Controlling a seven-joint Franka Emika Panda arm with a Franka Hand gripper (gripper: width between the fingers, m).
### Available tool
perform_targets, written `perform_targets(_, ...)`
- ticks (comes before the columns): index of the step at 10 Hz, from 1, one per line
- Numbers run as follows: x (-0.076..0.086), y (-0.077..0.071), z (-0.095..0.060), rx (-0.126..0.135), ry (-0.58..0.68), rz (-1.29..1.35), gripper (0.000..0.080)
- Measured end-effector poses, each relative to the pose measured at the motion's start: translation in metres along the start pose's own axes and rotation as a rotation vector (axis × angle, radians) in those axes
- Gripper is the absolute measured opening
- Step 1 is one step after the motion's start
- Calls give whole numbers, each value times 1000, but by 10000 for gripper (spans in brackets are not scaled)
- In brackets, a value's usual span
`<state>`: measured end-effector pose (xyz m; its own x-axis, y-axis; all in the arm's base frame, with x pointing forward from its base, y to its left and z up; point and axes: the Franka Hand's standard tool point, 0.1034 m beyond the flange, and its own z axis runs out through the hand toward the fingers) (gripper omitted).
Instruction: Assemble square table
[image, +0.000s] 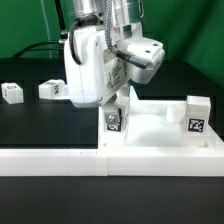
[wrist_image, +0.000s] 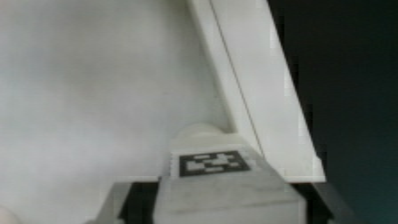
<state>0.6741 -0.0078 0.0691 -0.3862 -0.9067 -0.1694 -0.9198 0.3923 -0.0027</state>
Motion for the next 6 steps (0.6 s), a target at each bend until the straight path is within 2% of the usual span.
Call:
perform_targets(3,1,1,1,-5,10,7,291)
perform_targets(5,1,1,1,-4,10,6,570)
perform_targets(6,0,2,0,-3,9,5,570)
